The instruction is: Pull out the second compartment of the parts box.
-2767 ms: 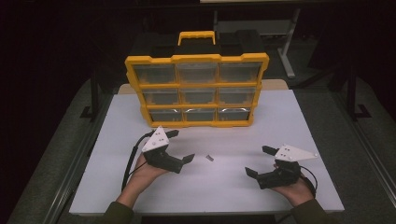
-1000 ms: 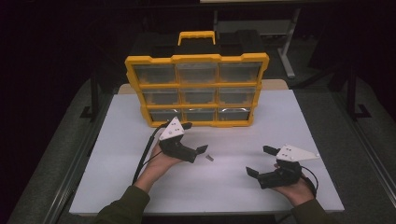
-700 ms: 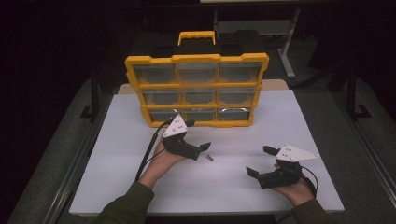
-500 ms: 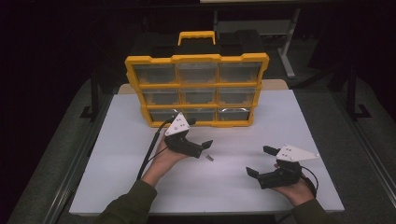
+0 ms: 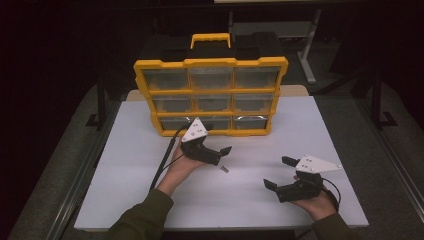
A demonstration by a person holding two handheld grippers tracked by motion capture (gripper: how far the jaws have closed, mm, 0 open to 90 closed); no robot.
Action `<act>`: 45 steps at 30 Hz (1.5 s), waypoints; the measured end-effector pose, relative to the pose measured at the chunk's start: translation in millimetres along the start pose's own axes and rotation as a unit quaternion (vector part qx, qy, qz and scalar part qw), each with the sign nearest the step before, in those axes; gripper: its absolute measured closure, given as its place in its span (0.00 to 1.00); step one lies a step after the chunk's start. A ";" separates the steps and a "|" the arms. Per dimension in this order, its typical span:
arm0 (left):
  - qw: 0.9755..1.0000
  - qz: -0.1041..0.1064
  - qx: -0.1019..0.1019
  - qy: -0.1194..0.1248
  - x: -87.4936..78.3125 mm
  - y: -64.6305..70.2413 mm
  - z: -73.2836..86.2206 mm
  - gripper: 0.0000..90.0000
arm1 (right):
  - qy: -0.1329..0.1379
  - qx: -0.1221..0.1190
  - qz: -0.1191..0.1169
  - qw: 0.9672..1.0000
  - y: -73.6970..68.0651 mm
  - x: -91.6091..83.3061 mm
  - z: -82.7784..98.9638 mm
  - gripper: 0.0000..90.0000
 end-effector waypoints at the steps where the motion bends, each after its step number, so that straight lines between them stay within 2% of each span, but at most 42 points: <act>1: 1.000 0.000 0.004 -0.002 0.6 -0.4 1.1 0.00 | 0.000 0.001 0.000 1.000 0.0 0.0 0.0 0.00; 10: 1.000 -0.007 0.007 -0.006 7.3 -2.6 5.2 0.00 | 0.000 -0.001 0.002 1.000 0.1 -0.4 -0.1 0.00; 17: 0.999 -0.023 0.029 -0.022 10.4 -3.7 10.8 0.00 | 0.001 -0.002 0.000 1.000 -1.1 -0.7 -0.8 0.00; 22: 0.997 -0.030 0.056 -0.040 12.0 -3.9 15.8 0.00 | 0.002 -0.002 -0.001 1.000 -0.5 -0.5 -0.9 0.00; 24: 0.997 -0.030 0.055 -0.039 12.3 -3.2 15.8 0.00 | 0.001 -0.002 0.000 1.000 -0.5 -0.6 -0.6 0.00; 25: 0.997 -0.035 0.064 -0.041 12.1 -3.3 15.4 0.00 | 0.002 -0.002 -0.001 1.000 -0.4 -0.3 -0.8 0.00; 31: 0.996 -0.043 0.073 -0.040 10.5 -4.0 14.3 0.00 | -0.001 -0.003 -0.005 1.000 -2.1 1.2 -0.9 0.00; 34: 0.994 -0.048 0.086 -0.046 11.1 -5.9 15.9 0.00 | 0.002 -0.005 -0.007 1.000 -2.6 1.5 -1.5 0.00; 44: 0.992 -0.058 0.099 -0.054 9.1 -8.5 17.1 0.00 | 0.001 -0.002 -0.007 1.000 0.7 2.9 -2.2 0.00; 45: 0.991 -0.061 0.105 -0.058 8.9 -9.2 17.8 0.00 | 0.001 -0.002 -0.007 1.000 0.5 3.2 -2.5 0.00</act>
Point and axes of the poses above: each handheld gripper's, and its own axes: x roughly forward along the jaws, z roughly out of its underside, y roughly to its right, the point moved 8 cm from there along x, roughly forward along the jaws, and after that the axes turned 8 degrees about -z, right-handed, at the moved point
